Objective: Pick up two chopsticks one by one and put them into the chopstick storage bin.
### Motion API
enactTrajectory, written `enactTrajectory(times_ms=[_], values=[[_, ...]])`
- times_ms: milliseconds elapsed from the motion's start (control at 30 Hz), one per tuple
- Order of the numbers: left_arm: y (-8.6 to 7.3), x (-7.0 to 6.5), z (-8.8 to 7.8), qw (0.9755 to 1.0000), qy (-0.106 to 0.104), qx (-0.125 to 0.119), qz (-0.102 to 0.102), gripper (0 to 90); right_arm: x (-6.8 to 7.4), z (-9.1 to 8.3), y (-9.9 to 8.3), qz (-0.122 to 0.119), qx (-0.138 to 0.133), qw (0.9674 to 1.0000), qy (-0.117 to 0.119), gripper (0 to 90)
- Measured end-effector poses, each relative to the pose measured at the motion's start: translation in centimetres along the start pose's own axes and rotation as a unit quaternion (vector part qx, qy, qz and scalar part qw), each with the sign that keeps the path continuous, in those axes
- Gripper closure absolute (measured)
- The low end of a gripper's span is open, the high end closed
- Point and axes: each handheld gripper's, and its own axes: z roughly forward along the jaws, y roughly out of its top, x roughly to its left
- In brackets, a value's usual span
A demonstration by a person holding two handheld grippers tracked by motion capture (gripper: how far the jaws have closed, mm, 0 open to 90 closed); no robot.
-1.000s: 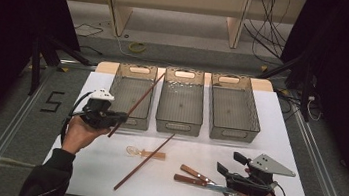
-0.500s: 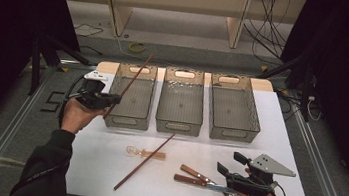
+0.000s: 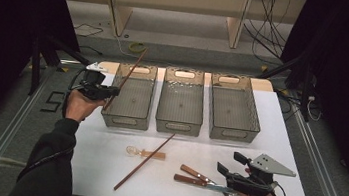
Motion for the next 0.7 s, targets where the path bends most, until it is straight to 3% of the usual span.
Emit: enactTrajectory(times_ms=[500,700], values=[[-0.5,1.2,2.1,0.9994,0.011,0.02,-0.027,83.5,0.0,0.0,0.0,0.001,0.0,1.0,0.002,28.7],[-0.9,1.4,2.7,0.9989,0.016,0.034,-0.029,83.4,0.0,0.0,0.0,-0.001,-0.001,1.0,0.004,28.7]])
